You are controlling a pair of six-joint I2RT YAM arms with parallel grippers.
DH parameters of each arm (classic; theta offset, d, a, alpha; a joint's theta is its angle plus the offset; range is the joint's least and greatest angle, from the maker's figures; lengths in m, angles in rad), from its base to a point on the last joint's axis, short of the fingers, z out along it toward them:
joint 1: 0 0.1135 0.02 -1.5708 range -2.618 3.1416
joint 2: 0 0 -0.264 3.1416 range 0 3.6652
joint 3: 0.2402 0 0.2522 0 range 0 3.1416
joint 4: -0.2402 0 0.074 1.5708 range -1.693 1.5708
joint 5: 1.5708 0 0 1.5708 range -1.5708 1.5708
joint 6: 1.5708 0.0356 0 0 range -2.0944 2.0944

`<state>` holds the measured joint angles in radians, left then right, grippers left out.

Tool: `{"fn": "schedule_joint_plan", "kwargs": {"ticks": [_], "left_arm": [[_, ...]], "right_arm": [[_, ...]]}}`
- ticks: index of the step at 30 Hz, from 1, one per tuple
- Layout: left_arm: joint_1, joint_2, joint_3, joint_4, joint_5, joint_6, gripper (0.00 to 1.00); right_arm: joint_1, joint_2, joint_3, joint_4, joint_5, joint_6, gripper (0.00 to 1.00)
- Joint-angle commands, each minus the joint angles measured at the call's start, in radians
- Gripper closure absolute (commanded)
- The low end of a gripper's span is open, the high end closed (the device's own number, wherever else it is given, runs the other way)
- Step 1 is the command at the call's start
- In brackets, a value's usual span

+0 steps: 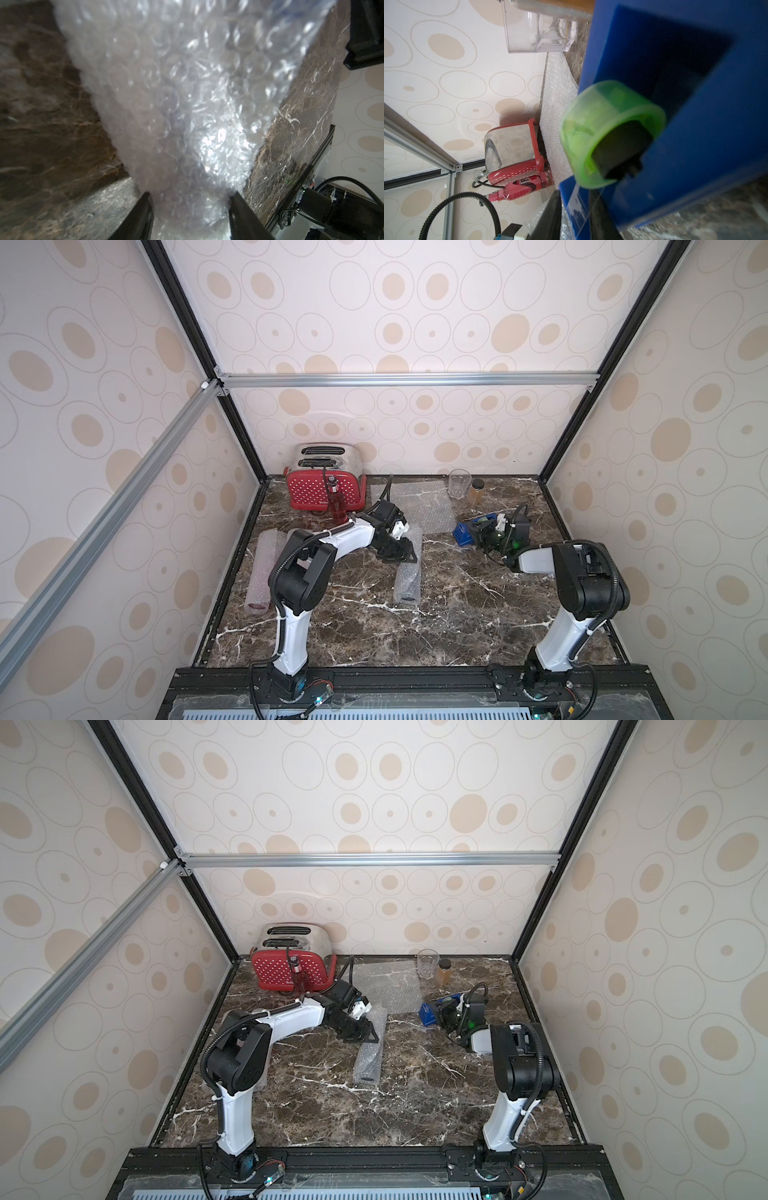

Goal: Wrap wine bottles in bubble wrap
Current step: Tear off the tape using the Tape Cutter.

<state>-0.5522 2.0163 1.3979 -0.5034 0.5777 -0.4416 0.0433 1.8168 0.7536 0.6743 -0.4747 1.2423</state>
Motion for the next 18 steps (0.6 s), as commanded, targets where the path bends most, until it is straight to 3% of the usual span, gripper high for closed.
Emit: {"fn": "schedule_joint_plan", "kwargs": {"ticks": [1,9,18], "left_arm": [[-0.022,0.086,-0.036,-0.106,-0.102,0.011,0.46],[-0.023,0.082,-0.041,-0.104,-0.105,0.011,0.46],[-0.023,0.076,-0.048,-0.101,-0.105,0.012,0.46]], "right_arm": [[0.012,0.027,0.002,0.030,0.063,0.039,0.78],[0.015,0.004,-0.037,0.083,0.118,0.046,1.00],[-0.029,-0.135,-0.094,0.021,0.063,0.017,1.00]]}}
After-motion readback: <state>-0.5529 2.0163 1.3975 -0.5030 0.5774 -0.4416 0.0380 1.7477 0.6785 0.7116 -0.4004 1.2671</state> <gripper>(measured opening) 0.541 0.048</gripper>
